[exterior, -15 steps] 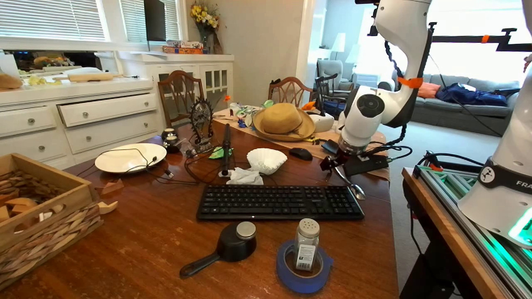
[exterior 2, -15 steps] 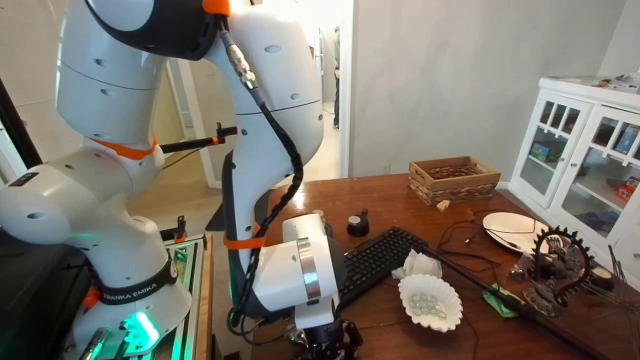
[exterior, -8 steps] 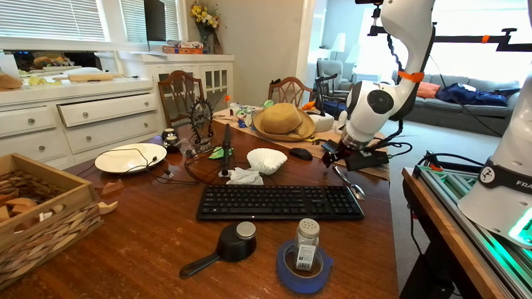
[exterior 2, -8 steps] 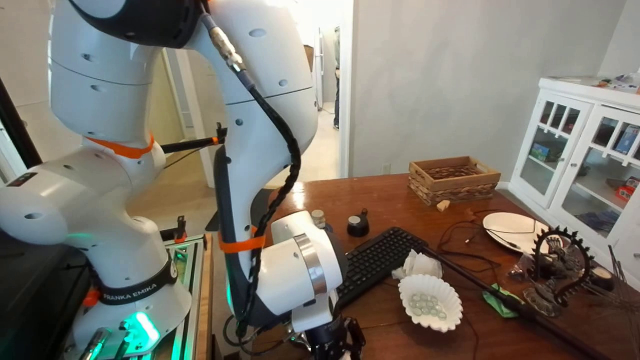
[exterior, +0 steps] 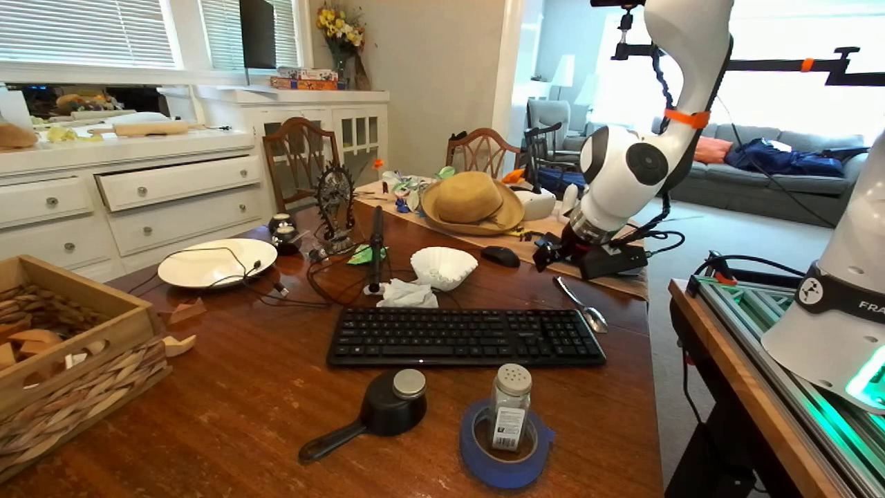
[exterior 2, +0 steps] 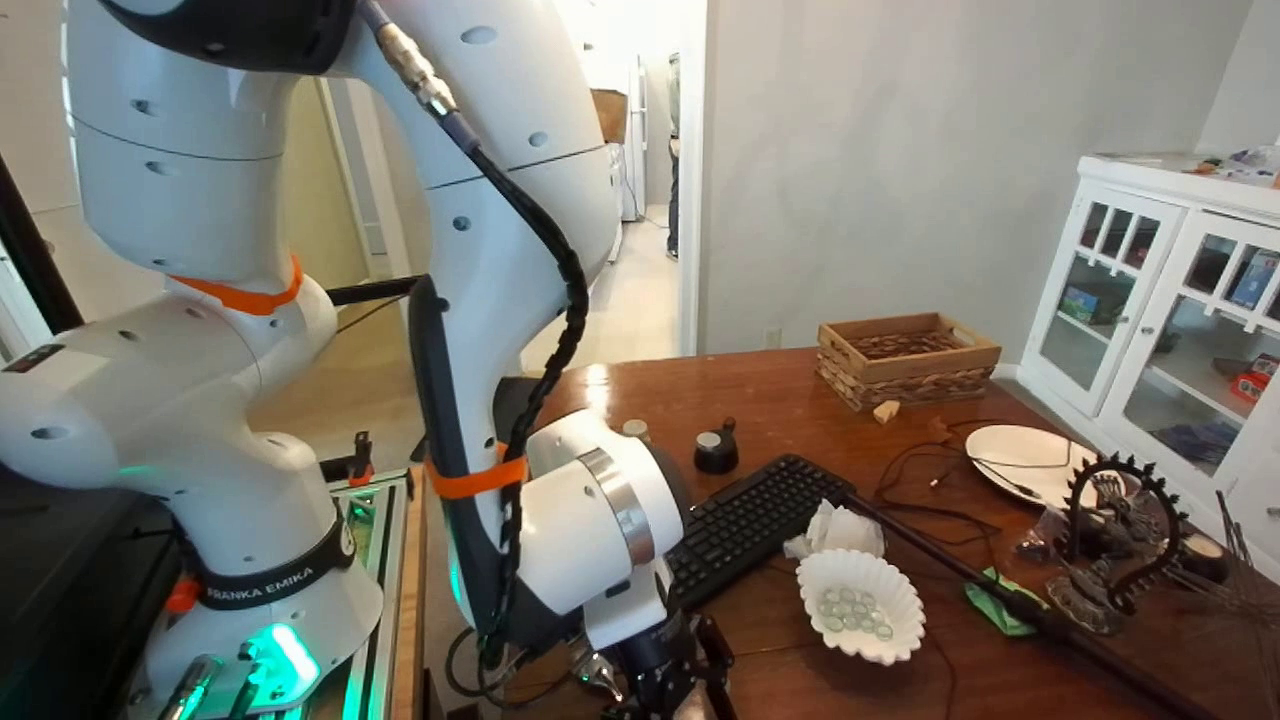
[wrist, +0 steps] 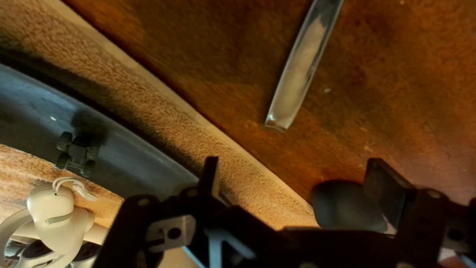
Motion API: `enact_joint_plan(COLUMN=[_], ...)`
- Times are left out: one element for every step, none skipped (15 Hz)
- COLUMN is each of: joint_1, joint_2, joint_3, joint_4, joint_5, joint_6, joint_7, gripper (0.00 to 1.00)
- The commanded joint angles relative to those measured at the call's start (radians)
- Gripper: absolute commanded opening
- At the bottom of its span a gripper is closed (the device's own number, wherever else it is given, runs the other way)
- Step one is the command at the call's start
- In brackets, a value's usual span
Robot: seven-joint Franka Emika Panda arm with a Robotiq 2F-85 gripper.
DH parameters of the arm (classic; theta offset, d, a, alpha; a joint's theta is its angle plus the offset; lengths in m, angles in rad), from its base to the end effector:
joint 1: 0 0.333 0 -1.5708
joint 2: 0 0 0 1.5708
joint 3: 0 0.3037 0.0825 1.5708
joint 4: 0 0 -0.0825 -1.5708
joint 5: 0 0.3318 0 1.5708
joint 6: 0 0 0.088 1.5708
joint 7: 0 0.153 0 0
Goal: Move the spoon to the plate
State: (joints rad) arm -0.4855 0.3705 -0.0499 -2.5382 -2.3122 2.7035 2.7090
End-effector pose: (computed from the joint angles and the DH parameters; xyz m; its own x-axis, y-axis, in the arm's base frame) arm 0.3264 -0.1842 0.1090 0.4893 -0.6510 0.5803 -0.8341 -0.5435 0.0936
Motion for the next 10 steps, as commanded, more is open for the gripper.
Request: enact_joint_plan(joint_1=[-0.055, -0.092, -0.02, -0.055, -0.059, -0.067, -0.066, -0.067, -0.07, -0.069], joint_2=[-0.012, -0.015, 0.007, 0.01, 0.013, 0.017, 0.027, 0.038, 0.05, 0.062], joint_3=[0.053, 0.084, 0.015, 0.046, 0.046, 0.051, 0.049, 0.048, 0.051, 0.051], joint_4=[-0.043, -0.041, -0.05, -0.049, -0.052, -0.054, -0.05, -0.047, -0.041, -0.036], joint_5=[-0.06, -0.033, -0.054, -0.056, -0.053, -0.054, -0.054, -0.055, -0.057, -0.055], joint_6=[-0.044, -0.047, -0.056, -0.065, -0.072, -0.075, -0.077, -0.08, -0.083, -0.085], joint_7=[0.063, 0.021, 0.076, 0.069, 0.065, 0.065, 0.065, 0.065, 0.065, 0.065], gripper=[1.0, 1.0, 1.0, 1.0, 1.0, 1.0, 1.0, 1.0, 1.0, 1.0])
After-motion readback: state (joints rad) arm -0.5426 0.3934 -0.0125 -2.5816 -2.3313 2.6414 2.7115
